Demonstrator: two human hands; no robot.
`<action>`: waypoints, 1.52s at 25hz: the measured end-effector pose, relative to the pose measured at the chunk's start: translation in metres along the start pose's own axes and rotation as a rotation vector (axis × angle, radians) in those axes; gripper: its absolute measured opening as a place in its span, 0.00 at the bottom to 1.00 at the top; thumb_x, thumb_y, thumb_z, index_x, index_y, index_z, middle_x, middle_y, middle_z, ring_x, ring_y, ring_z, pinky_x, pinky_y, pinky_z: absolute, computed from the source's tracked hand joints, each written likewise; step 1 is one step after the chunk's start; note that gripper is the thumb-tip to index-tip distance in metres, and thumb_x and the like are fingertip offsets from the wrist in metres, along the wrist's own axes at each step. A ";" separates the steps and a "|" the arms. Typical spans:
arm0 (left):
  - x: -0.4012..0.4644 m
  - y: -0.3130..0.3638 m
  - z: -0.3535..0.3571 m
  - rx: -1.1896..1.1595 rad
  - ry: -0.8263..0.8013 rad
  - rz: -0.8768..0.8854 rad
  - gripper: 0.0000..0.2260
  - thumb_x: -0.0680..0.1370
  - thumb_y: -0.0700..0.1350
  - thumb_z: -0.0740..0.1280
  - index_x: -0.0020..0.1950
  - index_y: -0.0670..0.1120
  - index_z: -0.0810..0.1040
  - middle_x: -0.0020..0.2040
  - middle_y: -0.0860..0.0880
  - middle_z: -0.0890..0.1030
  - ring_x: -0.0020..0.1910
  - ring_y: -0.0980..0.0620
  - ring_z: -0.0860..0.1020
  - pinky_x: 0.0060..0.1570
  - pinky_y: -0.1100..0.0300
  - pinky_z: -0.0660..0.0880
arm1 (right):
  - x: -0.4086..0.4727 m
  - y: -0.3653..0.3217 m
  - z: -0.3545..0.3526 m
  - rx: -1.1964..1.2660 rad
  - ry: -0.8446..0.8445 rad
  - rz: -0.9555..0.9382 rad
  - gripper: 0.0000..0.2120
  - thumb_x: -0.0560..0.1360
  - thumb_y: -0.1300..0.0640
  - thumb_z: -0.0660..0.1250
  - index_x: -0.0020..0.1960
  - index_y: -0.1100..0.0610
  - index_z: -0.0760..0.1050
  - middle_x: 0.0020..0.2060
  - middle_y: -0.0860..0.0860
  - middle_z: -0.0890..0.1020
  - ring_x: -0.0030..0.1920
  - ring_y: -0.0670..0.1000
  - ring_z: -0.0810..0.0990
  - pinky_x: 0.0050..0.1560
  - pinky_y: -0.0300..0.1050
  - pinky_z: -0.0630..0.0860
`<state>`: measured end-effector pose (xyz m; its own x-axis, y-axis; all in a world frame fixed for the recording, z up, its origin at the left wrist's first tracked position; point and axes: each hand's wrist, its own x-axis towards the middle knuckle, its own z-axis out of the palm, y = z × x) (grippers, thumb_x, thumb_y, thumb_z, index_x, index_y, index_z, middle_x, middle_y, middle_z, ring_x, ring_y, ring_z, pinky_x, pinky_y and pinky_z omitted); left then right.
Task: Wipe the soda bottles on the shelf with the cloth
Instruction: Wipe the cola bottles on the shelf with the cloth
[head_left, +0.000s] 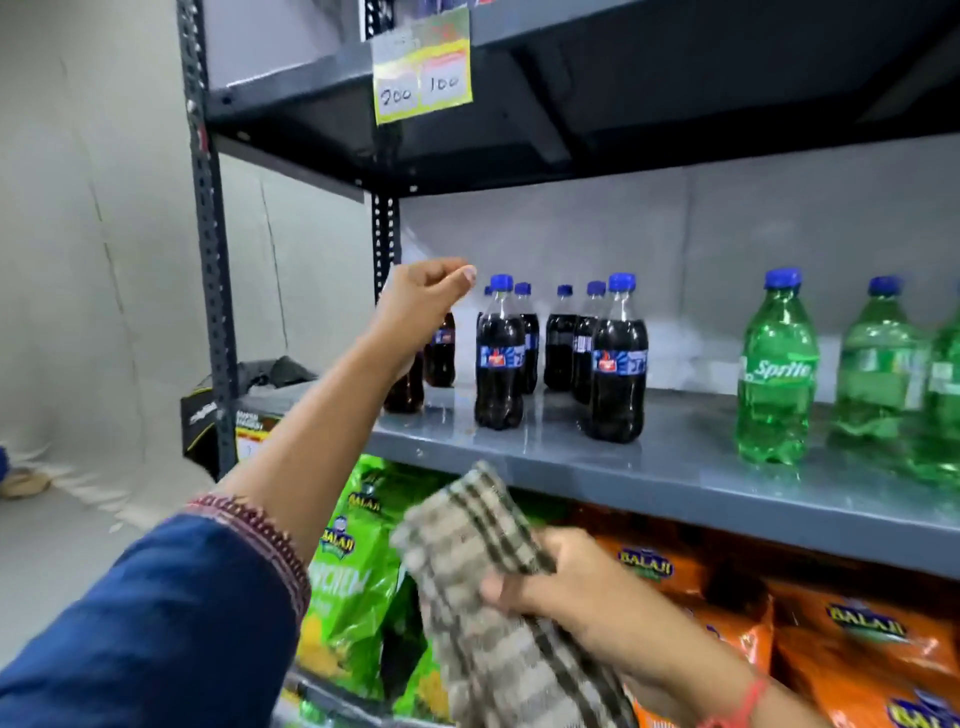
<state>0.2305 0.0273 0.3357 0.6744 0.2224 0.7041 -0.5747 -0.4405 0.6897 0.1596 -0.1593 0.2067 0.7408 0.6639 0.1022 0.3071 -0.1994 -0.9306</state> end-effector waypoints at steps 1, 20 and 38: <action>0.017 -0.007 0.004 0.054 -0.033 0.005 0.13 0.75 0.47 0.64 0.56 0.43 0.76 0.52 0.45 0.77 0.51 0.51 0.74 0.52 0.60 0.70 | 0.005 -0.006 0.004 -0.094 -0.034 0.006 0.07 0.71 0.57 0.70 0.47 0.59 0.79 0.41 0.48 0.83 0.42 0.42 0.80 0.45 0.31 0.74; 0.091 -0.044 0.020 -0.275 -0.506 -0.258 0.10 0.75 0.47 0.64 0.44 0.40 0.76 0.50 0.37 0.81 0.54 0.38 0.78 0.62 0.48 0.70 | 0.168 -0.007 -0.025 -1.119 0.712 -0.360 0.32 0.78 0.43 0.50 0.69 0.43 0.28 0.63 0.45 0.21 0.67 0.55 0.25 0.72 0.59 0.40; 0.098 -0.048 0.019 -0.244 -0.526 -0.297 0.15 0.74 0.49 0.65 0.50 0.39 0.79 0.43 0.45 0.85 0.43 0.50 0.82 0.47 0.59 0.78 | 0.180 -0.026 -0.049 -1.608 0.790 -0.676 0.24 0.75 0.63 0.55 0.70 0.60 0.60 0.71 0.59 0.64 0.72 0.61 0.59 0.69 0.58 0.47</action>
<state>0.3323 0.0535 0.3683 0.9222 -0.1784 0.3432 -0.3757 -0.2023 0.9044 0.3144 -0.0704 0.2662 0.1994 0.5669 0.7993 0.4580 -0.7750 0.4354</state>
